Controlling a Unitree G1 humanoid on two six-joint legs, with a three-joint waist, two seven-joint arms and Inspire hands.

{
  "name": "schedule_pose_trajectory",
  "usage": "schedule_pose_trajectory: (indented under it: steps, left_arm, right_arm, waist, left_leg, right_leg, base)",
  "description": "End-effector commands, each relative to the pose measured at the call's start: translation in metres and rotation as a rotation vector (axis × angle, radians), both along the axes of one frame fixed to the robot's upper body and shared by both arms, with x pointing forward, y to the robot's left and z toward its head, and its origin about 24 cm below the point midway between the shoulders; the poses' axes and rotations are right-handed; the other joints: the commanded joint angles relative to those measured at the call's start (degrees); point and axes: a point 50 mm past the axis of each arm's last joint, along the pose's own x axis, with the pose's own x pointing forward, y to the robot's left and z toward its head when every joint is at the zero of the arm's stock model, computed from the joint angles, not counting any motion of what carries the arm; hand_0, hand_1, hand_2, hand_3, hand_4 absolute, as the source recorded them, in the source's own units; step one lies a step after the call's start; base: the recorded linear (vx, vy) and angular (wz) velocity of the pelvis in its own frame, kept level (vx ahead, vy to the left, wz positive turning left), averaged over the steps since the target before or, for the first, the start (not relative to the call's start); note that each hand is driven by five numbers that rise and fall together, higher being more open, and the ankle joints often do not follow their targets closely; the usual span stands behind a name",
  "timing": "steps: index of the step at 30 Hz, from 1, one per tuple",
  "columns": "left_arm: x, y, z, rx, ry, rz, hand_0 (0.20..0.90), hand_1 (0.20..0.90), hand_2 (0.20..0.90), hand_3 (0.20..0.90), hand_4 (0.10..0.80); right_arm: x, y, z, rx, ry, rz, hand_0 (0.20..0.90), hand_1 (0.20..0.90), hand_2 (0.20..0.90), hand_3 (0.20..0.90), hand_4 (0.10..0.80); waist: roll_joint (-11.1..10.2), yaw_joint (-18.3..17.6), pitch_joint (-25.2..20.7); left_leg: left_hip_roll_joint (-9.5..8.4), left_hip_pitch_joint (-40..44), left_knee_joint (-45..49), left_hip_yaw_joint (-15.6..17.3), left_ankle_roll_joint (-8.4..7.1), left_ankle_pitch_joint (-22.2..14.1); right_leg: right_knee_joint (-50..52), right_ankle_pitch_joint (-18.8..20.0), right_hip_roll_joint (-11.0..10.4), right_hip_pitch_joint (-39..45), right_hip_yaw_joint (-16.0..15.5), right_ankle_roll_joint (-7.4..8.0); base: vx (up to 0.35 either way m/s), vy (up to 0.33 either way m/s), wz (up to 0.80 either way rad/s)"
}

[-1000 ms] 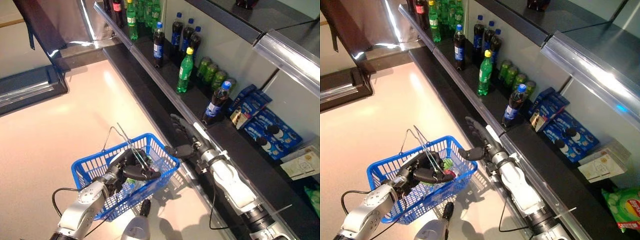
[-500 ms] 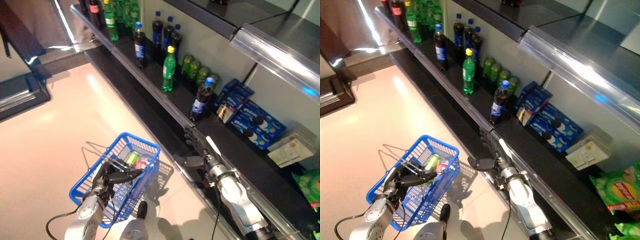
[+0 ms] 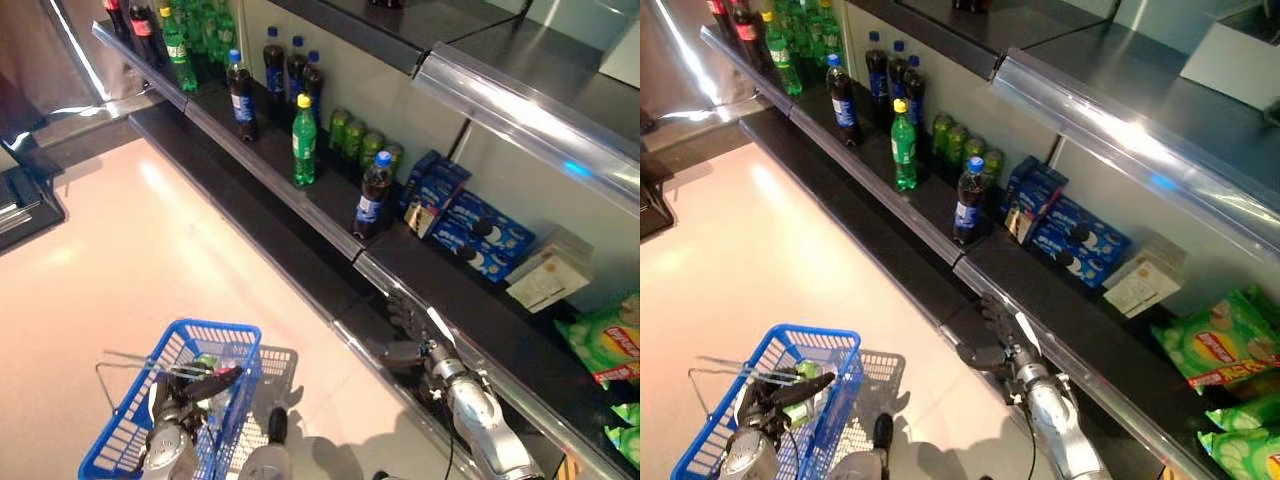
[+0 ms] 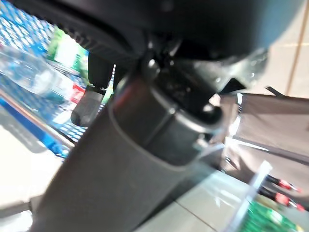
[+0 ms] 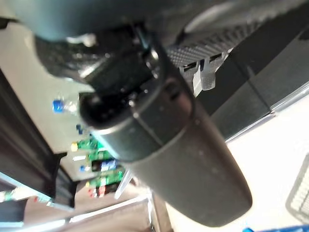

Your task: Pick up the drink and place into the basket.

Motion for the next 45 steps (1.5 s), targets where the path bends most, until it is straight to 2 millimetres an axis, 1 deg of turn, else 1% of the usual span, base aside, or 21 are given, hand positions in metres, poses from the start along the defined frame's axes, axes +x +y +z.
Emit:
schedule_pose_trajectory:
  steps: [1,2,3,4,9,10,11,15,16,20,25,26,27,29,32,38,40,44,45]
  left_arm:
    - [0.062,0.012,0.081,0.219,-0.529,-0.062,0.3,0.3,0.3,0.2,0.1]
    - [0.06,0.011,0.074,0.224,-0.505,-0.066,0.3,0.3,0.3,0.2,0.1]
    - [0.059,0.011,0.072,0.225,-0.496,-0.068,0.3,0.3,0.3,0.2,0.1]
    - [0.058,0.01,0.064,0.222,-0.459,-0.073,0.3,0.3,0.3,0.2,0.1]
    - [0.053,0.012,0.049,0.226,-0.39,-0.069,0.3,0.3,0.3,0.2,0.1]
    - [0.052,0.013,0.044,0.228,-0.357,-0.07,0.3,0.3,0.3,0.2,0.1]
    - [0.049,0.012,0.037,0.235,-0.318,-0.078,0.3,0.3,0.3,0.2,0.1]
    - [0.042,0.012,0.024,0.23,-0.252,-0.08,0.3,0.3,0.3,0.2,0.1]
    - [0.039,0.012,0.017,0.23,-0.209,-0.095,0.3,0.3,0.3,0.2,0.1]
    - [0.031,0.012,0.003,0.227,-0.12,-0.131,0.3,0.3,0.3,0.2,0.1]
    - [0.022,0.012,-0.009,0.221,-0.044,-0.14,0.3,0.3,0.3,0.2,0.1]
    - [0.022,0.012,-0.009,0.221,-0.044,-0.14,0.3,0.3,0.3,0.2,0.1]
    - [0.02,0.013,-0.012,0.217,-0.021,-0.142,0.3,0.3,0.3,0.2,0.1]
    - [0.018,0.013,-0.014,0.215,-0.012,-0.144,0.3,0.3,0.3,0.2,0.1]
    - [0.015,0.014,-0.017,0.198,0.015,-0.139,0.3,0.3,0.3,0.2,0.1]
    - [0.004,0.015,-0.027,0.187,0.082,-0.124,0.3,0.3,0.3,0.2,0.1]
    - [-0.002,0.013,-0.032,0.178,0.116,-0.128,0.3,0.3,0.3,0.2,0.1]
    - [-0.004,0.01,-0.036,0.171,0.144,-0.148,0.3,0.3,0.3,0.2,0.1]
    - [-0.006,0.009,-0.038,0.169,0.158,-0.154,0.3,0.3,0.3,0.2,0.1]
  right_arm:
    - [0.002,-0.009,0.007,-0.024,-0.087,-0.005,0.9,0.9,0.9,0.9,0.8]
    - [0.0,-0.012,0.001,-0.032,-0.069,-0.019,0.9,0.9,0.9,0.9,0.8]
    - [-0.001,-0.013,-0.001,-0.036,-0.063,-0.024,0.9,0.9,0.9,0.9,0.8]
    - [-0.003,-0.017,-0.008,-0.023,-0.024,-0.062,0.9,0.9,0.9,0.9,0.8]
    - [-0.009,-0.024,-0.022,-0.052,0.03,-0.112,0.9,0.9,0.9,0.9,0.8]
    - [-0.012,-0.028,-0.028,-0.079,0.06,-0.127,0.9,0.9,0.9,0.9,0.8]
    - [-0.016,-0.033,-0.036,-0.071,0.099,-0.17,0.9,0.9,0.9,0.9,0.8]
    - [-0.025,-0.041,-0.049,-0.086,0.154,-0.221,0.9,0.9,0.9,0.9,0.8]
    - [-0.03,-0.045,-0.056,-0.11,0.185,-0.236,0.9,0.9,0.9,0.9,0.8]
    - [-0.04,-0.056,-0.071,-0.148,0.268,-0.27,0.9,0.9,0.9,0.9,0.8]
    - [-0.056,-0.066,-0.089,-0.189,0.369,-0.297,0.9,0.9,0.9,0.9,0.8]
    - [-0.056,-0.066,-0.089,-0.189,0.369,-0.297,0.9,0.9,0.9,0.9,0.8]
    - [-0.062,-0.07,-0.095,-0.197,0.407,-0.314,0.9,0.9,0.9,0.9,0.8]
    - [-0.065,-0.072,-0.098,-0.2,0.425,-0.318,0.9,0.9,0.9,0.9,0.8]
    - [-0.076,-0.076,-0.107,-0.208,0.488,-0.332,0.9,0.9,0.9,0.9,0.8]
    - [-0.092,-0.075,-0.12,-0.244,0.595,-0.302,0.9,0.9,0.9,0.9,0.8]
    - [-0.098,-0.075,-0.124,-0.268,0.638,-0.27,0.9,0.9,0.9,0.9,0.8]
    - [-0.102,-0.076,-0.127,-0.282,0.669,-0.264,0.9,0.9,0.9,0.9,0.8]
    - [-0.103,-0.078,-0.127,-0.285,0.677,-0.261,0.9,0.9,0.9,0.9,0.8]
  waist:
    - [3.83,-0.52,-10.01]
    - [3.85,-0.8,-10.0]
    - [3.86,-0.87,-9.99]
    - [3.91,-1.16,-9.97]
    - [4.06,-1.92,-10.04]
    - [4.1,-2.23,-10.12]
    - [4.2,-2.52,-10.21]
    - [4.22,-2.86,-10.35]
    - [4.24,-3.02,-10.43]
    - [4.32,-3.05,-10.64]
    - [4.33,-2.93,-10.84]
    - [4.33,-2.93,-10.84]
    - [4.35,-2.86,-10.88]
    - [4.38,-2.82,-10.91]
    - [4.62,-2.75,-10.92]
    - [4.94,-2.27,-10.68]
    - [5.27,-1.72,-10.24]
    - [5.63,-1.12,-9.75]
    - [5.82,-0.7,-9.44]
  left_leg:
    - [2.72,8.31,0.32,2.53,-2.24,-8.97]
    - [2.74,8.38,0.32,2.7,-2.24,-9.02]
    - [2.73,8.41,0.32,2.74,-2.24,-9.04]
    - [2.76,8.45,0.32,2.81,-2.27,-9.09]
    - [2.69,8.69,0.32,3.2,-2.27,-9.25]
    - [2.66,8.77,0.32,3.35,-2.3,-9.33]
    - [2.72,8.86,0.32,3.6,-2.35,-9.34]
    - [2.74,9.01,0.32,3.86,-2.34,-9.42]
    - [2.74,9.05,0.32,4.09,-2.34,-9.46]
    - [2.74,9.3,0.32,4.25,-2.27,-9.57]
    - [2.84,9.51,0.32,4.51,-2.24,-9.61]
    - [2.84,9.51,0.32,4.51,-2.24,-9.61]
    - [2.96,9.6,0.32,4.59,-2.25,-9.64]
    - [2.99,9.63,0.32,4.59,-2.24,-9.64]
    - [3.18,9.67,0.32,4.48,-2.24,-9.58]
    - [3.53,9.73,0.32,3.77,-2.4,-9.3]
    - [3.91,9.44,0.32,3.38,-2.71,-8.84]
    - [4.28,8.8,0.32,2.81,-3.1,-8.29]
    - [4.41,8.48,0.38,2.25,-3.38,-8.0]
  right_leg:
    - [-2.8,8.78,0.16,-5.92,-0.01,-0.99]
    - [-2.8,8.82,0.19,-5.94,0.12,-1.02]
    - [-2.8,8.82,0.21,-5.95,0.16,-1.03]
    - [-2.8,8.88,0.22,-5.98,0.22,-1.04]
    - [-2.8,8.91,0.31,-5.97,0.58,-1.12]
    - [-2.8,8.92,0.35,-6.02,0.76,-1.1]
    - [-2.8,8.94,0.37,-6.0,0.86,-1.12]
    - [-2.74,8.98,0.48,-6.04,1.06,-1.19]
    - [-2.73,8.9,0.52,-6.08,1.13,-1.24]
    - [-2.69,8.76,0.78,-5.97,1.44,-1.45]
    - [-2.57,8.53,1.08,-5.87,1.61,-1.74]
    - [-2.57,8.53,1.08,-5.87,1.61,-1.74]
    - [-2.46,8.39,1.21,-5.85,1.59,-1.86]
    - [-2.41,8.28,1.31,-5.78,1.65,-1.96]
    - [-2.0,7.91,1.62,-5.83,1.81,-2.23]
    - [-1.73,7.1,2.41,-5.7,1.74,-2.93]
    - [-1.69,6.78,2.7,-5.87,1.48,-3.27]
    - [-1.83,6.42,3.21,-5.98,1.41,-3.71]
    - [-1.85,6.06,3.52,-5.9,1.19,-4.04]
  base:
    - [-0.014,0.005,-0.12]
    - [-0.007,0.002,-0.07]
    - [-0.011,0.002,-0.06]
    - [-0.009,0.001,-0.04]
    - [-0.001,0.0,-0.01]
    - [0.0,0.0,0.0]
    - [-0.007,0.005,-0.04]
    - [-0.005,-0.006,-0.06]
    - [-0.013,-0.016,-0.08]
    - [-0.007,-0.014,-0.1]
    - [0.0,0.0,0.0]
    - [0.0,0.0,0.0]
    - [0.0,0.0,0.0]
    - [0.0,0.0,0.0]
    - [-0.006,-0.028,-0.01]
    - [0.003,-0.059,-0.01]
    - [-0.021,-0.057,0.0]
    - [-0.035,-0.057,0.04]
    - [-0.053,-0.107,0.14]
